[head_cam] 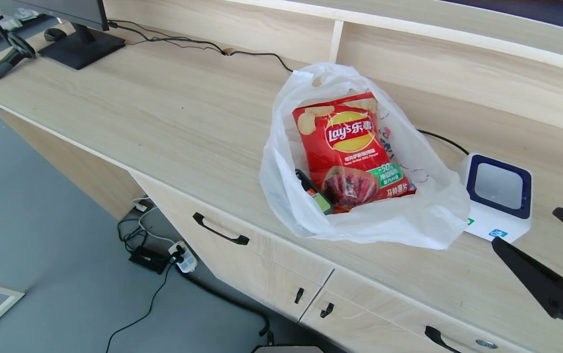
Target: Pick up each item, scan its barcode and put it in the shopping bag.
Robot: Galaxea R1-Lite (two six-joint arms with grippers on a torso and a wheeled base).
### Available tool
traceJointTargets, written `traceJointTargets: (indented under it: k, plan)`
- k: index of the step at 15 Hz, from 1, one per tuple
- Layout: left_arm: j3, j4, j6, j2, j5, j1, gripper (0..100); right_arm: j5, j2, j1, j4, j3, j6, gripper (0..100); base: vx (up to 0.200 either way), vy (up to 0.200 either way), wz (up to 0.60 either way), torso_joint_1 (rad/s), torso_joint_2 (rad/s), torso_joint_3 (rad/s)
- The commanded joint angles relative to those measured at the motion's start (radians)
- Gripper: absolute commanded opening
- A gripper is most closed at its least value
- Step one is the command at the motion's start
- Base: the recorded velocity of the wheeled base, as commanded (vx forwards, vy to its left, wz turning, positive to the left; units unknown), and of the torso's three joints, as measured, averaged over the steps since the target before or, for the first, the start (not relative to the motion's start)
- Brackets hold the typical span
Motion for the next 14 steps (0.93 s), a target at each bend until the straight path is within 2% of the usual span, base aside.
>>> traceJointTargets:
  k: [1,2,6,8,9,11,12,13,14]
  plan:
    - [0.000,0.002,-0.005,0.000,0.000,-0.001,100,-0.164,-0.220,0.030,0.142,0.077,0.048,100,0.000,0.000,0.00,0.000,0.00,0.000]
    - [0.000,0.004,-0.011,0.000,0.002,-0.001,100,-0.402,-0.249,0.033,0.205,0.091,0.101,100,0.000,0.000,0.00,0.000,0.00,0.000]
    - [0.000,0.004,-0.009,0.000,0.002,-0.001,100,-0.587,-0.317,0.044,0.202,0.040,0.082,100,0.000,0.000,0.00,0.000,0.00,0.000]
    - [0.000,0.004,-0.009,0.000,0.002,0.001,100,-0.627,-0.260,0.044,0.205,-0.132,0.007,100,0.000,0.000,0.00,0.000,0.00,0.000]
    - [0.000,0.007,-0.006,0.000,0.000,-0.001,100,-0.662,-0.140,0.044,0.197,-0.265,0.024,100,0.000,0.000,0.00,0.000,0.00,0.000]
    - [0.000,0.007,-0.008,0.000,0.002,-0.001,100,-0.867,-0.010,0.024,0.196,-0.413,0.168,100,0.000,0.000,0.00,0.000,0.00,0.000]
    - [0.000,0.007,-0.008,0.000,0.000,-0.001,100,-0.951,-0.004,-0.002,0.205,-0.410,0.239,100,0.000,0.000,0.00,0.000,0.00,0.000]
    - [0.000,0.007,-0.008,0.000,0.002,-0.001,100,-0.977,-0.037,-0.036,0.214,-0.308,0.283,100,0.000,0.000,0.00,0.000,0.00,0.000]
    - [0.000,0.007,-0.008,0.000,0.000,-0.001,100,-1.006,-0.140,-0.041,0.213,-0.104,0.286,100,0.000,0.000,0.00,0.000,0.00,0.000]
